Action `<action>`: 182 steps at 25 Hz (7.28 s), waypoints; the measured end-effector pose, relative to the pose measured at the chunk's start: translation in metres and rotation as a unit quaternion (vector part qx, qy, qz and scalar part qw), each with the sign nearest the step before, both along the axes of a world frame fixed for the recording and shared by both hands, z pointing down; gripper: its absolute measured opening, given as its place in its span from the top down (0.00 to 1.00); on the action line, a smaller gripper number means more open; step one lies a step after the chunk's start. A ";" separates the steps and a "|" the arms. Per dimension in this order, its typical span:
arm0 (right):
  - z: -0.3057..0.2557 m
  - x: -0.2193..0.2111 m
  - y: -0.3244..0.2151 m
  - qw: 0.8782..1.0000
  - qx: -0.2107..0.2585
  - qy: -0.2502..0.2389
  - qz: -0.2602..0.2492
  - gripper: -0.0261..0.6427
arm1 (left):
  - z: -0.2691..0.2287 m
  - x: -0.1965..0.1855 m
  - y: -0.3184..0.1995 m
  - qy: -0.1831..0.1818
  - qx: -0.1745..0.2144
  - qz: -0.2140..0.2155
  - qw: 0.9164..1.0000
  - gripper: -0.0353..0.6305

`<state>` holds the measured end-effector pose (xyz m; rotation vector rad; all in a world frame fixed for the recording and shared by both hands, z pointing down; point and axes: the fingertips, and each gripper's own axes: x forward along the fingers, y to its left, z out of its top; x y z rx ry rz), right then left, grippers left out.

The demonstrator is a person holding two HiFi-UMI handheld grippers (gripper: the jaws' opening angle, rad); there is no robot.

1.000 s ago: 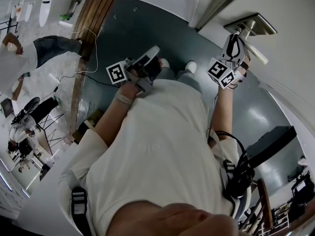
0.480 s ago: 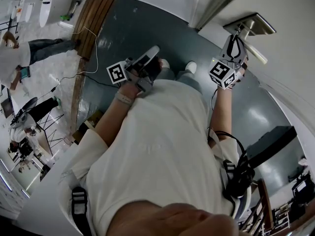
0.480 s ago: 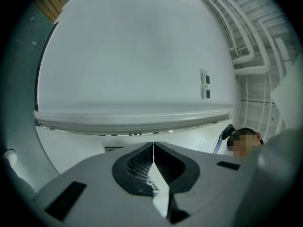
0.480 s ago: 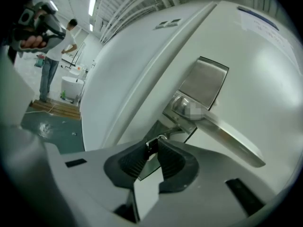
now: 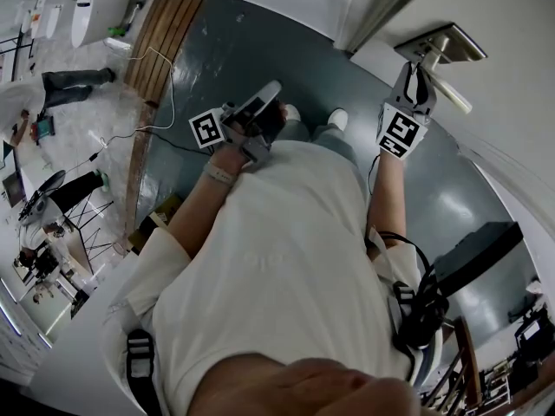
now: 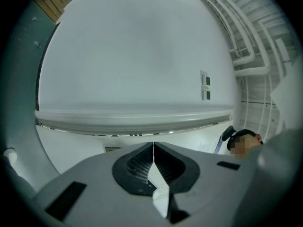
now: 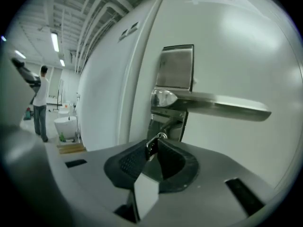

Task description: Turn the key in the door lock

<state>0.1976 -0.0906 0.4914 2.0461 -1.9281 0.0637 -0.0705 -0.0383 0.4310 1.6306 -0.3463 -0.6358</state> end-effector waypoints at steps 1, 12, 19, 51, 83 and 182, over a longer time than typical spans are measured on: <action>0.001 0.001 0.001 1.000 0.002 -0.022 0.003 0.85 | 0.000 -0.001 0.000 0.000 -0.001 -0.001 1.000 0.93; 0.005 0.011 0.001 0.960 0.042 -0.275 0.017 0.86 | 0.004 0.001 -0.001 0.004 -0.006 -0.002 1.000 0.93; 0.004 0.011 0.001 0.895 0.071 -0.440 0.018 0.87 | 0.004 0.001 -0.002 0.004 -0.008 -0.001 1.000 0.93; 0.017 0.014 0.004 0.596 0.139 -0.790 0.025 0.89 | 0.007 -0.006 -0.003 0.009 -0.019 -0.014 1.000 0.93; 0.009 0.021 -0.002 0.882 0.052 -0.468 0.008 0.88 | 0.015 -0.007 -0.004 0.019 -0.031 -0.019 0.999 0.93; 0.004 -0.011 -0.004 0.927 -0.104 0.355 0.056 0.80 | 0.012 -0.084 -0.026 0.073 -0.048 -0.003 0.996 0.93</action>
